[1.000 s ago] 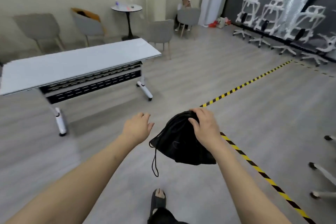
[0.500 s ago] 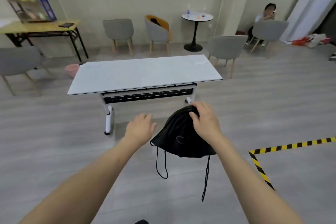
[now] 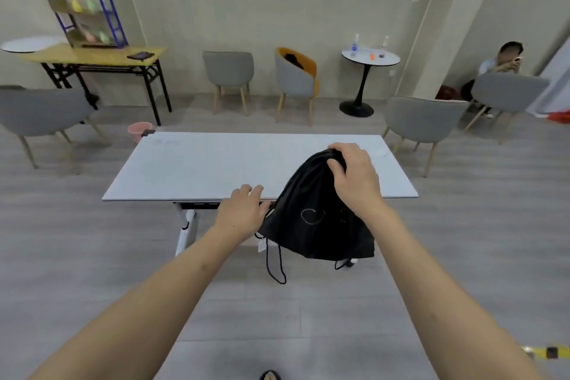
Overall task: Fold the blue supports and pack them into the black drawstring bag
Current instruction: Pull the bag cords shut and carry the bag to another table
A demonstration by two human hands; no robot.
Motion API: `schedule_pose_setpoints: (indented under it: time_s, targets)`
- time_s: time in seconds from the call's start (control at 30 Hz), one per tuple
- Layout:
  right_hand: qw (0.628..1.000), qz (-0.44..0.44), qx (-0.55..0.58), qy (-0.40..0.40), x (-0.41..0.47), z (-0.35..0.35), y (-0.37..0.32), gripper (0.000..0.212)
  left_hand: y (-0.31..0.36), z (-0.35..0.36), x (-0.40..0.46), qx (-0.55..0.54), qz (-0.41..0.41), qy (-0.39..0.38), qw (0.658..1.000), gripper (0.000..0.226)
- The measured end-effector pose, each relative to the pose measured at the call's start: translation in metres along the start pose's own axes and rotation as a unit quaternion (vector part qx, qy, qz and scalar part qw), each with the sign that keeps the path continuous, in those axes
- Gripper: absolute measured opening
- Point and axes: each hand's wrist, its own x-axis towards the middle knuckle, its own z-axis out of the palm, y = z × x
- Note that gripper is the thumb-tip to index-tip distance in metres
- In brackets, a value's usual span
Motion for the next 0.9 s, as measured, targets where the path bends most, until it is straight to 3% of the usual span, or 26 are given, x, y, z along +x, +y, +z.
schedule_pose_setpoints:
  time_s: [0.6, 0.9]
  targets:
    - [0.993, -0.106, 0.033, 0.04, 0.386, 0.08, 0.063, 0.027, -0.019, -0.037, 0.354, -0.022, -0.048, 0.068, 0.996, 0.042]
    - [0.994, -0.1, 0.043, -0.03, 0.486, 0.164, 0.13, 0.024, -0.033, -0.003, 0.474, -0.046, -0.099, 0.056, 0.992, 0.04]
